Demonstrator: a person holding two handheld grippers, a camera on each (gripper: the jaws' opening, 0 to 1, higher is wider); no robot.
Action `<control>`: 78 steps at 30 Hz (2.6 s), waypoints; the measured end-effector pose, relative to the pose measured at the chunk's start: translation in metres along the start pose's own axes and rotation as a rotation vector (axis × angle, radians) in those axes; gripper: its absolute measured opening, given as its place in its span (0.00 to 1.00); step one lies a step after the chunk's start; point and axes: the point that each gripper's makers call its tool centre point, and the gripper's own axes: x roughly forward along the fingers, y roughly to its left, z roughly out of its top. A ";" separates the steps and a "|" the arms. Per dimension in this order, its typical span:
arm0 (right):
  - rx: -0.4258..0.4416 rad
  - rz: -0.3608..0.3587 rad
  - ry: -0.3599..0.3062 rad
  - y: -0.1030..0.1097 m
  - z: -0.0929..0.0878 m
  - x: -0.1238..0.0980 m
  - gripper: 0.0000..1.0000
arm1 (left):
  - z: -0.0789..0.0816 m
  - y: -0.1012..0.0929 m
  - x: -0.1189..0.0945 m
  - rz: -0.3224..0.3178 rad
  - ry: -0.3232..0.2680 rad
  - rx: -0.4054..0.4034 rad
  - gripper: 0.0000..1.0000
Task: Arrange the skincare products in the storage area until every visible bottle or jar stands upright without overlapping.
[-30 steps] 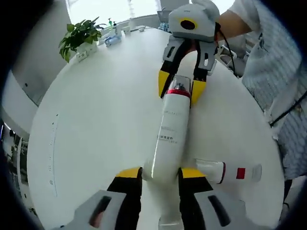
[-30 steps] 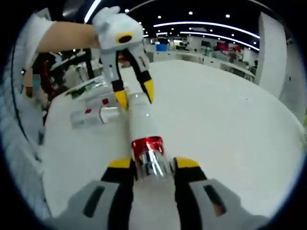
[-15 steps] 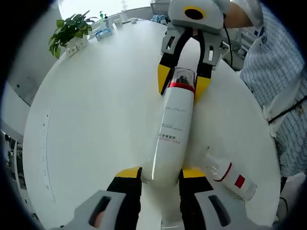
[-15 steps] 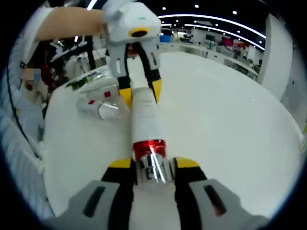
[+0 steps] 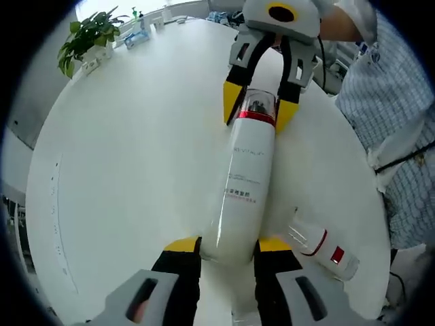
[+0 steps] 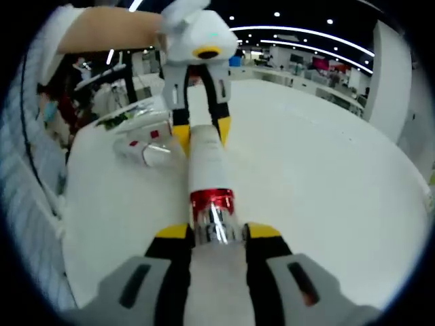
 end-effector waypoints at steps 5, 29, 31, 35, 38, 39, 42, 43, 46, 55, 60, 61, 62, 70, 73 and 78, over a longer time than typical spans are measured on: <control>0.039 -0.019 0.002 -0.001 0.004 0.000 0.28 | 0.000 0.000 0.000 0.005 -0.022 -0.023 0.29; 0.062 0.106 -0.169 -0.009 0.100 -0.033 0.27 | 0.003 0.000 0.001 0.071 -0.263 -0.201 0.30; 0.049 0.106 -0.189 -0.008 0.109 -0.033 0.27 | 0.003 0.000 0.001 0.074 -0.270 -0.206 0.30; 0.001 0.110 -0.201 -0.006 0.132 -0.028 0.27 | 0.004 0.000 0.001 0.079 -0.281 -0.212 0.30; -0.046 0.108 -0.204 -0.003 0.144 -0.024 0.27 | 0.004 0.000 0.001 0.080 -0.284 -0.212 0.30; -0.064 0.108 -0.204 -0.001 0.149 -0.022 0.27 | 0.004 0.000 0.001 0.080 -0.286 -0.213 0.30; -0.112 0.106 -0.213 0.004 0.163 -0.015 0.27 | 0.004 0.000 0.002 0.081 -0.289 -0.214 0.30; -0.123 0.106 -0.214 0.005 0.167 -0.013 0.27 | 0.004 0.000 0.002 0.081 -0.289 -0.215 0.30; -0.145 0.104 -0.212 0.008 0.177 -0.006 0.27 | 0.004 0.000 0.001 0.083 -0.295 -0.220 0.30; -0.234 0.110 -0.185 0.017 0.187 0.004 0.27 | 0.004 0.000 0.001 0.097 -0.336 -0.245 0.30; -0.265 0.111 -0.183 0.022 0.192 0.009 0.27 | 0.005 0.000 0.001 0.102 -0.352 -0.252 0.30; -0.267 0.111 -0.184 0.022 0.192 0.009 0.27 | 0.005 0.000 0.001 0.102 -0.355 -0.253 0.30; -0.268 0.111 -0.185 0.022 0.192 0.010 0.27 | 0.005 0.000 0.001 0.103 -0.359 -0.255 0.30; -0.279 0.125 -0.206 0.025 0.196 0.013 0.27 | 0.005 -0.001 0.002 0.126 -0.417 -0.288 0.30; -0.290 0.127 -0.211 0.028 0.198 0.015 0.27 | 0.005 -0.002 0.002 0.143 -0.452 -0.315 0.31; -0.295 0.136 -0.232 0.032 0.202 0.019 0.27 | 0.007 -0.003 0.001 0.189 -0.521 -0.376 0.33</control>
